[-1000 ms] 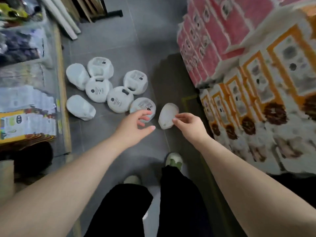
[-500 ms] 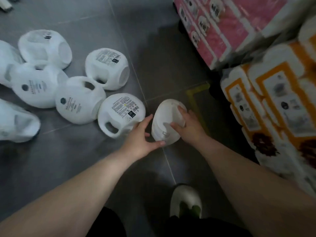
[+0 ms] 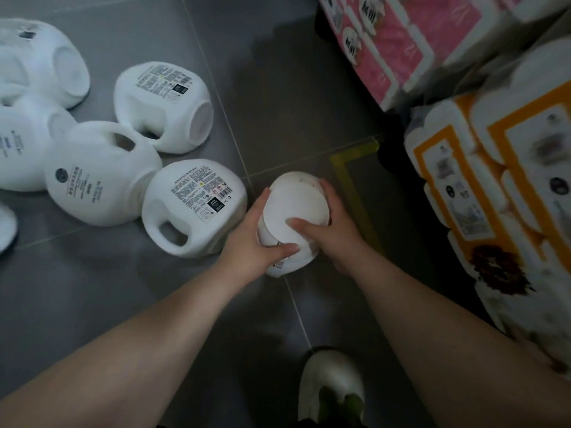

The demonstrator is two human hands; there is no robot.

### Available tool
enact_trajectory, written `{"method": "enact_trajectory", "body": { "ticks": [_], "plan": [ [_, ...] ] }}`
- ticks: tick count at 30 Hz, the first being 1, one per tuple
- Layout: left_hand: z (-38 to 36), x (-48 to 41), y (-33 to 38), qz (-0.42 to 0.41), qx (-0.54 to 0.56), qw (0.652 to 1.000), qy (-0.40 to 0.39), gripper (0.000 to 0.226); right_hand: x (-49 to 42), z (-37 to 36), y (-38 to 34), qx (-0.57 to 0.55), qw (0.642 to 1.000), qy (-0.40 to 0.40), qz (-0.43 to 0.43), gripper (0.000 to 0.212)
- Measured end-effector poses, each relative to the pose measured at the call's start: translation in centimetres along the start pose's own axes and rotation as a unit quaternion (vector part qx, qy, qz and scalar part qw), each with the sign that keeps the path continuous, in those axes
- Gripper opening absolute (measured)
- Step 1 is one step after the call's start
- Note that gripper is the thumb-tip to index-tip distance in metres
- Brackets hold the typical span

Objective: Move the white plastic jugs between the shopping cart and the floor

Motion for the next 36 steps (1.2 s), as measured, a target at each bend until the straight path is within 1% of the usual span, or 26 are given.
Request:
{"method": "enact_trajectory", "body": {
  "ticks": [4, 7, 12, 14, 18, 20, 22, 26, 29, 31, 33, 36],
  "plan": [
    [1.8, 3.5, 3.7, 0.015, 0.023, 1.000, 0.007, 0.107, 3.5, 0.1, -3.3, -0.034, 0.999, -0.008, -0.008, 0.088],
    [4.1, 7.8, 8.2, 0.037, 0.037, 0.999, 0.013, 0.107, 7.8, 0.0, -8.0, -0.047, 0.998, -0.026, -0.017, 0.084],
    [9.3, 16.6, 18.8, 0.053, 0.041, 0.998, 0.014, 0.107, 17.0, -0.1, -19.2, -0.071, 0.996, -0.052, -0.010, 0.074],
    [11.8, 20.7, 23.3, 0.059, 0.047, 0.997, 0.025, 0.106, 21.0, -0.6, -24.0, -0.079, 0.995, -0.059, -0.005, 0.074],
    [16.9, 28.6, 32.2, 0.045, 0.051, 0.997, 0.041, 0.108, 29.1, -2.3, -33.4, -0.070, 0.995, -0.073, 0.011, 0.068],
    [19.5, 32.3, 35.8, 0.038, 0.056, 0.997, 0.048, 0.107, 32.7, -3.4, -37.6, -0.066, 0.995, -0.076, 0.018, 0.071],
    [22.0, 35.6, 38.7, 0.027, 0.060, 0.996, 0.057, 0.105, 35.9, -4.6, -41.2, -0.068, 0.994, -0.078, 0.024, 0.082],
    [26.8, 41.5, 42.0, 0.010, 0.067, 0.993, 0.096, 0.105, 40.9, -8.0, -47.0, -0.049, 0.994, -0.088, 0.050, 0.102],
    [30.2, 44.7, 43.8, -0.009, 0.072, 0.989, 0.131, 0.104, 43.2, -10.9, -51.0, -0.020, 0.989, -0.113, 0.096, 0.097],
    [32.3, 46.6, 44.7, -0.015, 0.076, 0.984, 0.160, 0.105, 44.2, -12.7, -53.1, -0.022, 0.985, -0.131, 0.111, 0.091],
    [34.5, 48.3, 45.4, -0.018, 0.080, 0.977, 0.196, 0.106, 44.8, -14.7, -55.0, -0.017, 0.978, -0.164, 0.124, 0.088],
    [37.6, 50.8, 45.6, -0.022, 0.097, 0.958, 0.270, 0.106, 45.5, -18.0, -57.9, 0.002, 0.963, -0.229, 0.143, 0.085]
  ]
}}
Point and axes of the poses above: each hand's wrist, its own x-axis away from the middle knuckle, its own z-axis out of the back of the hand, y = z × x, the point moved 10 cm from there along -x, towards the middle knuckle
